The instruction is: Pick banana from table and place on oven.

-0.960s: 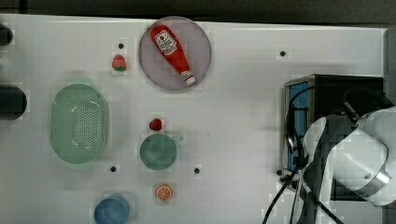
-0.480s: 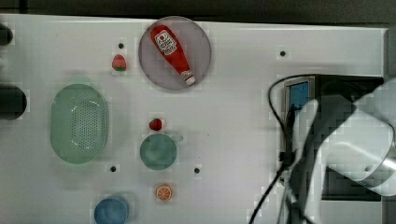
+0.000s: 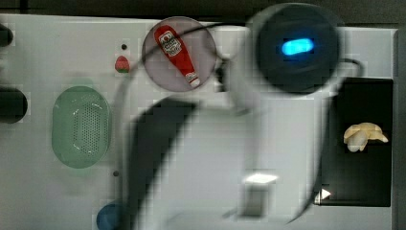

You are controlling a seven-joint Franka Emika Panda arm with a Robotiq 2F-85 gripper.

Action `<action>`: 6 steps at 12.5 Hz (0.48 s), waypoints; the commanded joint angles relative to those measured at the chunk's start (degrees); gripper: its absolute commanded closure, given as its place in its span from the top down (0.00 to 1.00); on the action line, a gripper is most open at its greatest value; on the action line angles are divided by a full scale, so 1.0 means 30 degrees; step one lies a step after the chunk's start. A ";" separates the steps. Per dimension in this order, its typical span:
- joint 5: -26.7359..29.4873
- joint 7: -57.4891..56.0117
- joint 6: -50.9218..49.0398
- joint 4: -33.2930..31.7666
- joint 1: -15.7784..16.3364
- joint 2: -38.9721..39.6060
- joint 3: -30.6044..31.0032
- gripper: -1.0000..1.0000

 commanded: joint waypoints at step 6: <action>0.0660 0.4932 -0.2144 -0.0053 0.0499 -0.1234 0.1002 1.00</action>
